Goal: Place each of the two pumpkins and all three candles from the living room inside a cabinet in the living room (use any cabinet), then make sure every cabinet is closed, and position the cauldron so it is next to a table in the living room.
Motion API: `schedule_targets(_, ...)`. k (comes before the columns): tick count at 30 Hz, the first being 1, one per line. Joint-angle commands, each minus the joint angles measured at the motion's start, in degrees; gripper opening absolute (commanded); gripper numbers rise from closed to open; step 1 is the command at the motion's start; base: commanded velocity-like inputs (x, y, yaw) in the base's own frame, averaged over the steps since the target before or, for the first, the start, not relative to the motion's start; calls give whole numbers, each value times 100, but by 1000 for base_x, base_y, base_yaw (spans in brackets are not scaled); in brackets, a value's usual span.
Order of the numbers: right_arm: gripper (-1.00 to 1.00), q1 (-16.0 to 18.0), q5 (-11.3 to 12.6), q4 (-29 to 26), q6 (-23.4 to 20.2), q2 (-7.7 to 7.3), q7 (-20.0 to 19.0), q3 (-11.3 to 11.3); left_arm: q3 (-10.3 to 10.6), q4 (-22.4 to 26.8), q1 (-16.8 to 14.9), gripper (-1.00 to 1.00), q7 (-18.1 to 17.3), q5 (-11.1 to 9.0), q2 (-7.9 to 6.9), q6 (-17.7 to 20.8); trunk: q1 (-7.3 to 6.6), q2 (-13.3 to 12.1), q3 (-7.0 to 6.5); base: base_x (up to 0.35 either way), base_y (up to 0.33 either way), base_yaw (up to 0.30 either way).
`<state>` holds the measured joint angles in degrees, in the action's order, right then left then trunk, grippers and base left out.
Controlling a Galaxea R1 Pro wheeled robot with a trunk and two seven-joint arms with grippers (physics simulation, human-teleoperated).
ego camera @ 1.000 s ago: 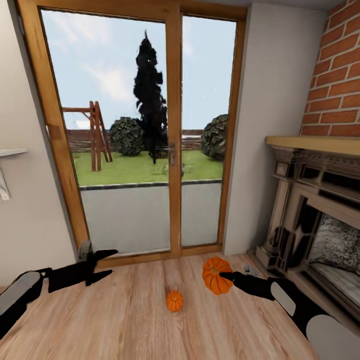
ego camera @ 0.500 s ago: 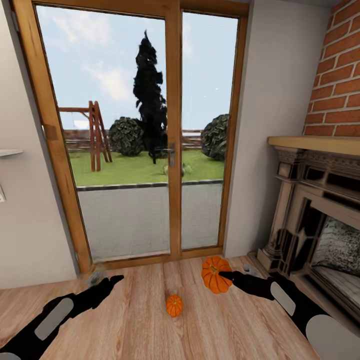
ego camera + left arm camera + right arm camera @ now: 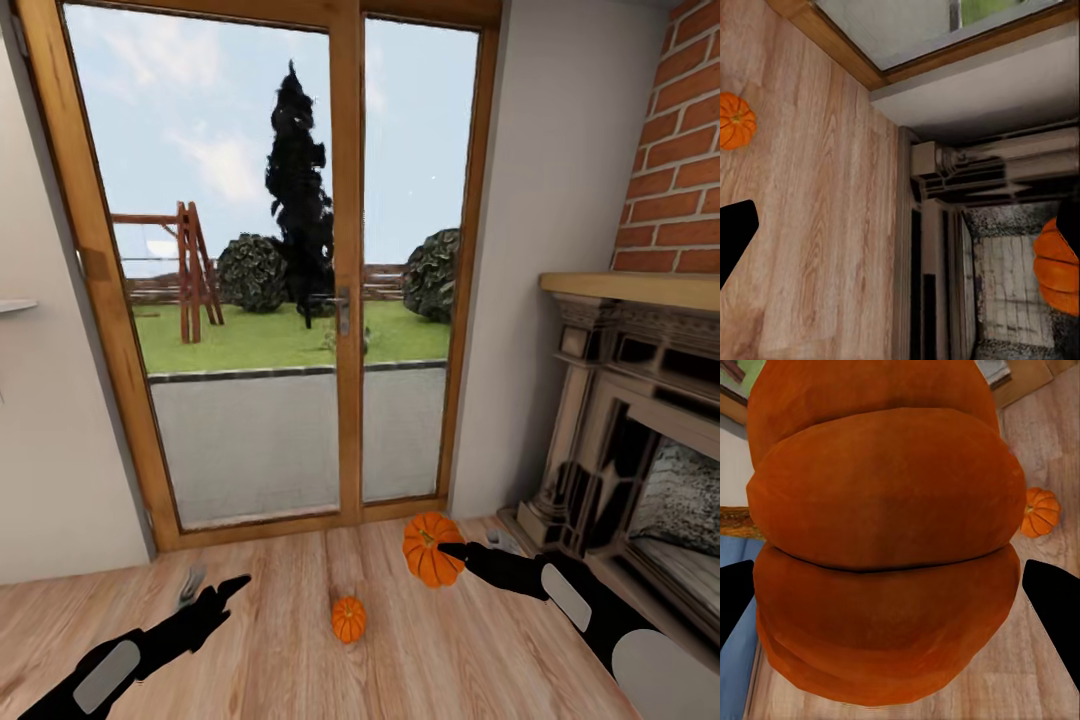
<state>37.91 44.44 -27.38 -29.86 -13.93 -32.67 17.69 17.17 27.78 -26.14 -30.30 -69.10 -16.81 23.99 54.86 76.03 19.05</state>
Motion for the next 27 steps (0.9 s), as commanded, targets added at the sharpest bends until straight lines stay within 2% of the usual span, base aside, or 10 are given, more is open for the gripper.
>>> schedule_targets(1, -100, 6, 48, -4, -20, -10, 6, 24, 27, -14, -5, 100, -123, -65, -17, 47, 3, 4, 7, 324, 0, 0)
schedule_targets(7, -100, 6, 52, -4, -20, -23, -59, 17, 32, -99, -5, 100, -552, -47, -24, 531, 3, 4, 7, 337, 0, 0)
schedule_targets(12, -100, 6, 90, 2, -95, -33, -455, 10, 50, -139, -5, 100, -756, -50, -17, 648, 3, 4, 7, 342, 0, 0)
schedule_targets(15, -100, 6, 248, 4, -247, -31, -516, 7, 59, -141, -5, 100, -961, -53, -24, 764, 3, 4, 7, 342, 0, 0)
schedule_targets(19, -100, 6, 537, 8, -408, -16, -524, 5, 81, -241, -4, 100, -1290, -1, -14, 1149, 3, 4, 7, 342, 0, 0)
schedule_targets(22, -100, 6, 647, 6, -481, -12, -525, -1, 183, -586, -5, 100, -1374, 104, 38, 1221, 3, 4, 7, 315, -2, 0)
schedule_targets(27, -100, 6, 834, 37, -517, 10, -487, 4, 238, -676, -5, 100, -1518, 130, 38, 1239, 3, 4, 7, 94, -12, 0)
